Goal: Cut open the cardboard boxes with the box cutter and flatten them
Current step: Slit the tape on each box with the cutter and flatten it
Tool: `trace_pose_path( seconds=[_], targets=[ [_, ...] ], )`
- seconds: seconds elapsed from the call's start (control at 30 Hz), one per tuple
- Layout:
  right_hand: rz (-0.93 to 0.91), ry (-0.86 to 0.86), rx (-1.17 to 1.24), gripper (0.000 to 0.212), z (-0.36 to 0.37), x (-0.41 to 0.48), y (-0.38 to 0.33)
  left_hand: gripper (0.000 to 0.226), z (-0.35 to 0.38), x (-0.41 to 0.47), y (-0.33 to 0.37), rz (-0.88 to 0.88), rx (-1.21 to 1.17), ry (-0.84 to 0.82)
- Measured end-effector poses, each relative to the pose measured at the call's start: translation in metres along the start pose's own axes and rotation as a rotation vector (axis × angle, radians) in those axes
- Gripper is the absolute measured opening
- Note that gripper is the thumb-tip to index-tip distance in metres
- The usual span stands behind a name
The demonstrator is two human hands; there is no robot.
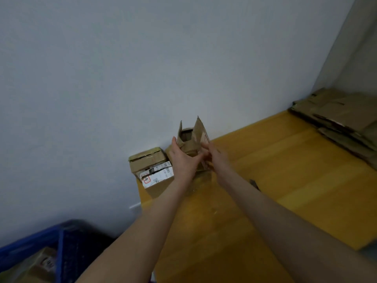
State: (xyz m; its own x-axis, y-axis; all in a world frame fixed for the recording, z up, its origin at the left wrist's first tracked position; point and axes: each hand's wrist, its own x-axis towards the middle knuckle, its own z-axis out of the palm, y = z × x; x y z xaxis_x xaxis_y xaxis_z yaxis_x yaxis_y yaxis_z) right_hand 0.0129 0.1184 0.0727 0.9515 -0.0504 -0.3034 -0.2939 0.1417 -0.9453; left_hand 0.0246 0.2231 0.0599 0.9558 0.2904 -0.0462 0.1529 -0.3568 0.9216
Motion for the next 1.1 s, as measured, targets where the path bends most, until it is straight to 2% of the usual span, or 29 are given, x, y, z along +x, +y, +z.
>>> trace_pose_path(
  seconds=[0.1, 0.2, 0.27, 0.33, 0.4, 0.47, 0.53, 0.7, 0.87, 0.93, 1.03, 1.1],
  targets=[
    [-0.104, 0.048, -0.230, 0.034, -0.003, -0.015, 0.007, 0.087, -0.002, -0.011, -0.011, -0.126, -0.105, 0.013],
    [-0.175, 0.197, -0.401, 0.027, -0.027, -0.018, 0.023, 0.073, -0.004, -0.020, -0.028, -0.312, -0.224, -0.086],
    [-0.067, 0.237, -0.456, 0.056, -0.049, -0.018, 0.035, 0.073, -0.007, -0.025, -0.040, -0.468, -0.285, -0.161],
    [0.144, 0.079, -0.369, 0.078, -0.065, -0.025, 0.044, 0.067, -0.013, -0.035, -0.044, -0.603, -0.346, -0.276],
    [0.339, -0.114, -0.186, 0.085, -0.072, -0.032, 0.052, 0.064, -0.018, -0.049, -0.049, -0.694, -0.367, -0.408],
    [0.392, -0.182, -0.090, 0.077, -0.074, -0.036, 0.061, 0.073, -0.019, -0.060, -0.058, -0.743, -0.308, -0.469],
    [0.396, -0.146, -0.094, 0.062, -0.074, -0.037, 0.072, 0.072, -0.016, -0.065, -0.068, -0.786, -0.270, -0.464],
    [0.462, -0.085, -0.095, 0.046, -0.074, -0.041, 0.095, 0.068, -0.003, -0.071, -0.081, -0.760, -0.166, -0.370],
    [0.456, -0.045, -0.219, 0.043, -0.061, -0.040, 0.111, 0.052, -0.007, -0.060, -0.115, -0.569, 0.231, -0.179],
    [0.444, -0.017, -0.257, 0.046, -0.053, -0.037, 0.119, 0.046, -0.013, -0.057, -0.126, -0.512, 0.247, -0.183],
    [0.406, -0.004, -0.389, 0.051, -0.046, -0.031, 0.130, 0.045, -0.021, -0.062, -0.122, -0.414, 0.250, -0.302],
    [0.373, -0.001, -0.466, 0.049, -0.044, -0.028, 0.133, 0.046, -0.025, -0.065, -0.117, -0.287, 0.326, -0.269]
  ],
)
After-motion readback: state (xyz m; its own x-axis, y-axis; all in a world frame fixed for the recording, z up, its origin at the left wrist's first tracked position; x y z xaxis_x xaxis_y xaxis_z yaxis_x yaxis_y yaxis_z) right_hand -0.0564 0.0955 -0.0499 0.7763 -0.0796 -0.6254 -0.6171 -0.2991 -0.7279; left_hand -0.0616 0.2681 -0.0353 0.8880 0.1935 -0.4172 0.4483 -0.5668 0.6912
